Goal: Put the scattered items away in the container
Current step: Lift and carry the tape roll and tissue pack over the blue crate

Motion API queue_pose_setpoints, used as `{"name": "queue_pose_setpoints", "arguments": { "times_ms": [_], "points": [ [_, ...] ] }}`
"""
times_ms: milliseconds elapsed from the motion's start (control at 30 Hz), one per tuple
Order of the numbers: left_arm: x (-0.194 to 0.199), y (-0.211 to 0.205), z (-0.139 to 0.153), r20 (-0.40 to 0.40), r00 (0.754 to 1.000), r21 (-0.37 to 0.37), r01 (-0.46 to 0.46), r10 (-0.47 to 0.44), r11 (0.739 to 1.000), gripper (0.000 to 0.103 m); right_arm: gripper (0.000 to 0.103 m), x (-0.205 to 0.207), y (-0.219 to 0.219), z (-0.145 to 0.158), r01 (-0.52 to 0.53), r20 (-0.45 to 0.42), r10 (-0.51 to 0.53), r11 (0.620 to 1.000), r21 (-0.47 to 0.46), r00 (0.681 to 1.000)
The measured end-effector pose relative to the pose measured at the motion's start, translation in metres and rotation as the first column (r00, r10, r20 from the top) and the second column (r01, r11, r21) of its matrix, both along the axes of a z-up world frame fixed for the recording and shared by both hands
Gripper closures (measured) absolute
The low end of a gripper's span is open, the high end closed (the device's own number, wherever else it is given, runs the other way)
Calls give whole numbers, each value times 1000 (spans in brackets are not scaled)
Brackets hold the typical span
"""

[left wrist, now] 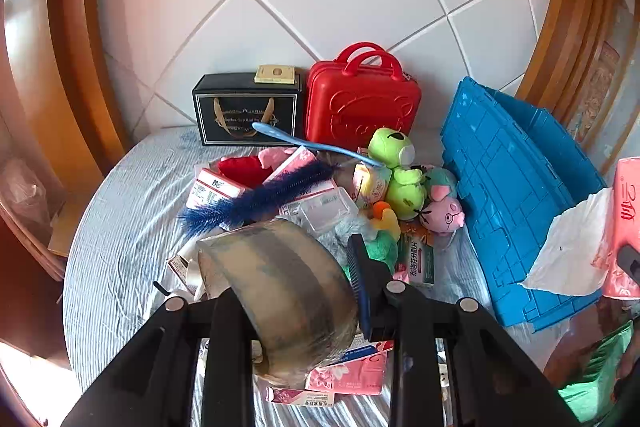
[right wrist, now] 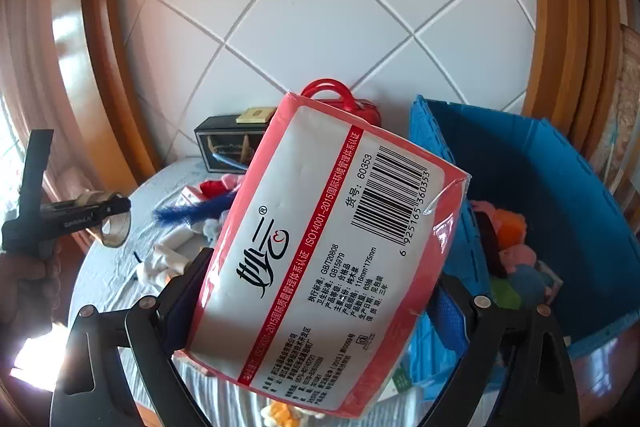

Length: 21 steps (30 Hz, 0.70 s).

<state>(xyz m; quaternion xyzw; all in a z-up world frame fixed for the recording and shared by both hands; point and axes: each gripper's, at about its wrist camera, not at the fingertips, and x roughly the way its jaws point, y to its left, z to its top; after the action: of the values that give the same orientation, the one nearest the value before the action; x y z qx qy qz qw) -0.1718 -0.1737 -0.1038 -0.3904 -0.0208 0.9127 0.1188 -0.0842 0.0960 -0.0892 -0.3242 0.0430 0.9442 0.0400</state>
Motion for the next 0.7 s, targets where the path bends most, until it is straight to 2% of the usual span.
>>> {"name": "queue_pose_setpoints", "arguments": {
  "times_ms": [333,700],
  "points": [
    [18,27,45,-90,996,-23,-16,14,1000,77,8,-3,15,23,-62,-43,61,998,-26,997],
    [30,77,83,-167,985,-38,-48,41,998,77,8,1,54,51,-142,-103,140,990,-17,985]
  ]
}}
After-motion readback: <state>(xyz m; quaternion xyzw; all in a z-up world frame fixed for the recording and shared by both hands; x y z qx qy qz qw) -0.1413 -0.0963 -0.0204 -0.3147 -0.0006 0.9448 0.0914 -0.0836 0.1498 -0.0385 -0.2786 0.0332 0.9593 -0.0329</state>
